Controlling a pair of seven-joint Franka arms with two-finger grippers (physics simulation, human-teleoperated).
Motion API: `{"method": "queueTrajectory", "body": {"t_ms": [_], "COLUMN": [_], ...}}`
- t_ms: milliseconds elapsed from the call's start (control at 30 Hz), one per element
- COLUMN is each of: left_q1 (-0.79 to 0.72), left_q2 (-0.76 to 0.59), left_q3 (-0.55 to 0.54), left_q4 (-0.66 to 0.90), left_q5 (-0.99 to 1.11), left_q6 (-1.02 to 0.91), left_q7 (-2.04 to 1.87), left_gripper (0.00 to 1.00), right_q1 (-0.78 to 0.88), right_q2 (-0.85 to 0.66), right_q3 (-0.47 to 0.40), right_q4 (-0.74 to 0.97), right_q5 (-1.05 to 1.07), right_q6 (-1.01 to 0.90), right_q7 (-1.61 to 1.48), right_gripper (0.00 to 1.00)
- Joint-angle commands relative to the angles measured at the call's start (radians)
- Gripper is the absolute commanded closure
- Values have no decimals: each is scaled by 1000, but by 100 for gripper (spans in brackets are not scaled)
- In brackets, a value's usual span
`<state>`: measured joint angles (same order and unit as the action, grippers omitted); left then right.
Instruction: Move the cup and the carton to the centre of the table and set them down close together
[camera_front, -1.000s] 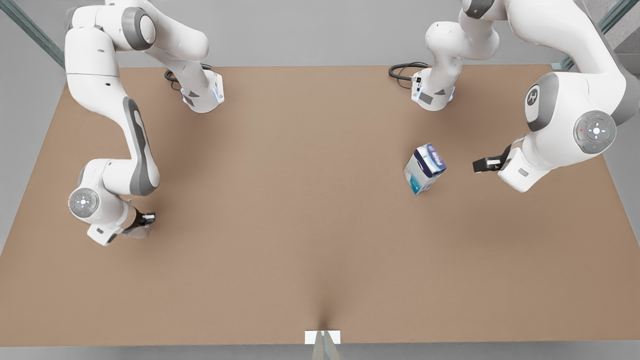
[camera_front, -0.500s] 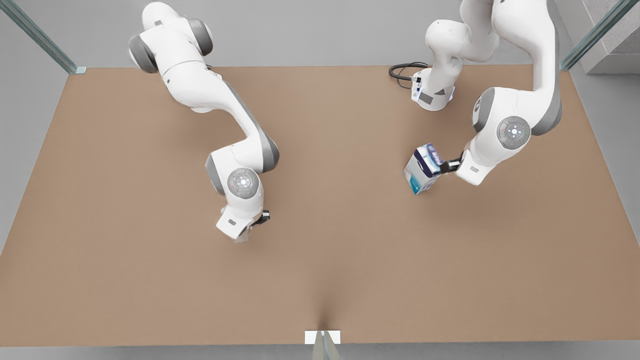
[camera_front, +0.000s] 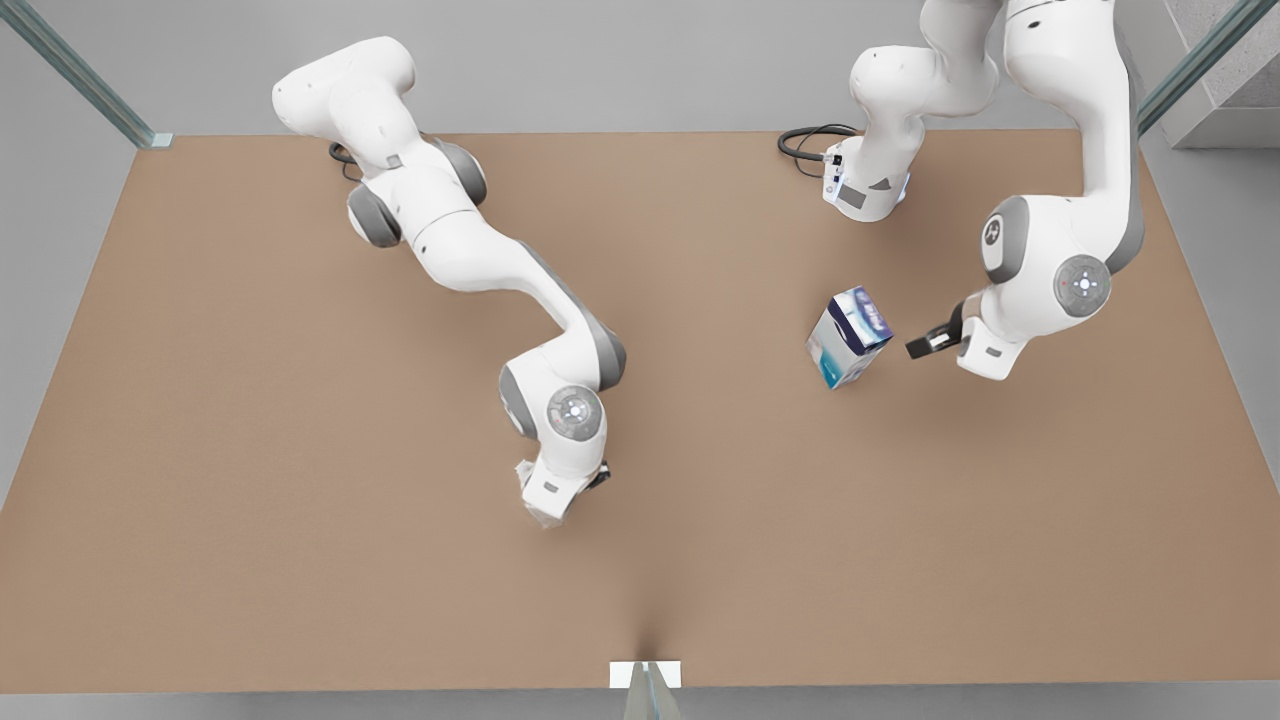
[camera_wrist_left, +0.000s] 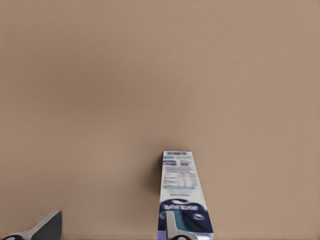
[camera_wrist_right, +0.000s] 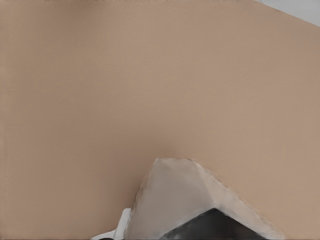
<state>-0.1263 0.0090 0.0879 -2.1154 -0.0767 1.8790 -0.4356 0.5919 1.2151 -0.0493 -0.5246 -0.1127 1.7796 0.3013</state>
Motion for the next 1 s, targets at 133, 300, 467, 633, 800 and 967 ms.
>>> {"method": "queueTrajectory", "body": {"t_ms": [133, 300, 467, 633, 800, 967], "left_q1": [-242, -243, -246, -253, -250, -220], "left_q2": [-18, 0, -6, -12, 0, 2], "left_q3": [-5, -66, -83, -83, -83, -82], "left_q4": [0, 3, -29, -49, -54, -54], "left_q5": [-21, -21, -23, -23, -48, -41], "left_q6": [0, 11, 12, 12, 11, 9], "left_q7": [0, -34, -43, -46, -44, -40], "left_gripper": [0, 0, 0, 0, 0, 0], "right_q1": [23, 57, 88, 92, 92, 94], "right_q2": [31, 57, 58, 58, 60, 60], "right_q3": [2, 3, 2, -3, -1, -3], "right_q4": [-2, -3, -3, -6, -6, -6], "right_q5": [-2, 31, 41, 39, 39, 39], "right_q6": [55, 106, 113, 133, 147, 147], "right_q7": [1, 61, 119, 119, 116, 113], "right_gripper": [79, 79, 79, 21, 12, 0]}}
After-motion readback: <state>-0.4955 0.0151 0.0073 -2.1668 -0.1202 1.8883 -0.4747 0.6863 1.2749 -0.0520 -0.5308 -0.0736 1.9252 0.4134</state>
